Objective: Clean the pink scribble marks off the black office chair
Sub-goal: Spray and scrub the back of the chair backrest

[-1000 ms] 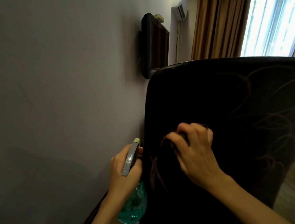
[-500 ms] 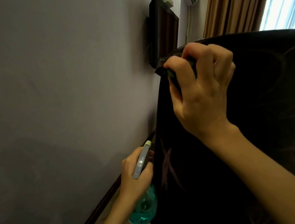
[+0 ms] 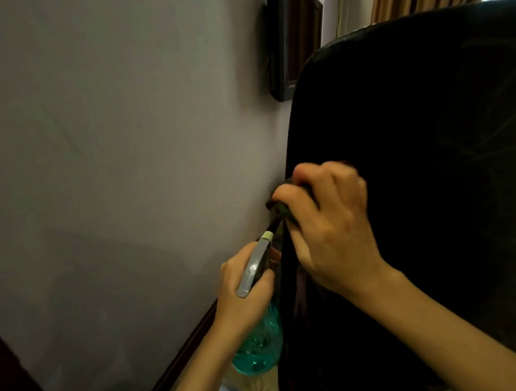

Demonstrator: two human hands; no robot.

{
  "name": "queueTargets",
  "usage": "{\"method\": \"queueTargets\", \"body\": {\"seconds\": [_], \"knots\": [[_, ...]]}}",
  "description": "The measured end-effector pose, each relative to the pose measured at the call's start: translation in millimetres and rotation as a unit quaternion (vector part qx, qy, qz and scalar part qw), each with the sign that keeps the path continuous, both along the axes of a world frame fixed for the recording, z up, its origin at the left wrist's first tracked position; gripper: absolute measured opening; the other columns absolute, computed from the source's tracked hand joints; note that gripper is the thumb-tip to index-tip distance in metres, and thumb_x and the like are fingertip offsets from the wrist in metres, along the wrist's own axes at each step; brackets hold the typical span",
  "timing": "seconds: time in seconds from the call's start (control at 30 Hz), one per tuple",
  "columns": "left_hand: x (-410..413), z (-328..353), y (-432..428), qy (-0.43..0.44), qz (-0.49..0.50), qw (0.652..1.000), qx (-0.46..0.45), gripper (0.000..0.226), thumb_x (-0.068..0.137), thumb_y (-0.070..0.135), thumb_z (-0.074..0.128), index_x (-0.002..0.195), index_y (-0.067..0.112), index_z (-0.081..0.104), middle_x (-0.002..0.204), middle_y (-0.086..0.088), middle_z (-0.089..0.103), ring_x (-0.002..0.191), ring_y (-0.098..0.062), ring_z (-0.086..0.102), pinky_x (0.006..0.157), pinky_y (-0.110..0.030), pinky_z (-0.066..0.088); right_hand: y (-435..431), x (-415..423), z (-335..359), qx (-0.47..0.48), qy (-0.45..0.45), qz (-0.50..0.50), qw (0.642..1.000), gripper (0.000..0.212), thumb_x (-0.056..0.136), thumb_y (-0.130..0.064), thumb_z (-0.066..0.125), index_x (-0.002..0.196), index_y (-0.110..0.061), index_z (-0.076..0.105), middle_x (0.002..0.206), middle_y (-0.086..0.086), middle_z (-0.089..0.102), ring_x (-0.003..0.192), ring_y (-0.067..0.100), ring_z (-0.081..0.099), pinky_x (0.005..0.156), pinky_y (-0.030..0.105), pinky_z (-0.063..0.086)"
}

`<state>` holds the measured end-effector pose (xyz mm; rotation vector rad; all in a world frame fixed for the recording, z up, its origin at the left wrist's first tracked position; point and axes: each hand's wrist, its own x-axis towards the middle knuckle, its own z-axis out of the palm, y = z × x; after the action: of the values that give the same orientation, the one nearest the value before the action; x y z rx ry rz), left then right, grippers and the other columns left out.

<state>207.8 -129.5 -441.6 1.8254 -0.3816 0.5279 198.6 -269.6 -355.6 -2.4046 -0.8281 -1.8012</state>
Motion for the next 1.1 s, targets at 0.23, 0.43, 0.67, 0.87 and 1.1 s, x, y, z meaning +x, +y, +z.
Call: {"method": "queueTargets", "body": {"seconds": [0.23,0.43,0.67,0.87,1.1], "knots": [[0,-12,2,0.004,0.009,1.000,0.001,0.015,0.072,0.006,0.048,0.078,0.009,0.061,0.063,-0.017,0.052,0.055,-0.035,0.045,0.049,-0.037,0.036,-17,-1,86,0.136,-0.156,0.029,0.978,0.016,0.088,-0.018,0.057,0.105,-0.017,0.055,0.115,0.000,0.030,0.110,0.023,0.030,0.086,0.034,0.030],[6,-17,-3,0.018,-0.004,1.000,-0.023,0.019,0.070,0.005,0.047,0.070,0.022,0.055,0.060,-0.004,0.049,0.053,-0.027,0.042,0.049,-0.033,0.032,-18,18,44,0.078,-0.109,0.016,0.991,0.024,0.084,-0.017,0.059,0.108,-0.013,0.060,0.122,0.002,0.034,0.109,0.026,0.032,0.084,0.043,0.032],[6,-20,-2,0.015,-0.003,1.000,-0.008,0.011,0.075,0.008,0.049,0.078,0.013,0.058,0.068,-0.005,0.056,0.060,-0.023,0.053,0.051,-0.034,0.037,-19,23,-66,-0.097,-0.064,-0.057,0.992,0.046,0.070,-0.027,0.069,0.111,-0.019,0.048,0.124,0.004,0.042,0.108,0.025,0.038,0.080,0.038,0.029],[0,-18,-1,-0.002,-0.023,1.000,-0.011,0.016,0.076,0.004,0.049,0.082,0.014,0.060,0.071,-0.003,0.058,0.063,-0.021,0.056,0.053,-0.034,0.043,-14,6,-72,-0.057,0.034,-0.003,0.998,0.038,0.077,-0.019,0.060,0.112,-0.017,0.047,0.121,0.007,0.041,0.110,0.028,0.039,0.082,0.039,0.034],[4,-40,1,0.042,-0.001,0.999,-0.024,0.020,0.072,0.005,0.049,0.078,0.019,0.061,0.065,-0.003,0.056,0.054,-0.028,0.052,0.049,-0.054,0.046,-10,-5,30,0.097,-0.089,0.048,0.990,0.018,0.086,-0.011,0.061,0.104,-0.014,0.058,0.116,0.006,0.038,0.108,0.029,0.036,0.084,0.040,0.034]]}}
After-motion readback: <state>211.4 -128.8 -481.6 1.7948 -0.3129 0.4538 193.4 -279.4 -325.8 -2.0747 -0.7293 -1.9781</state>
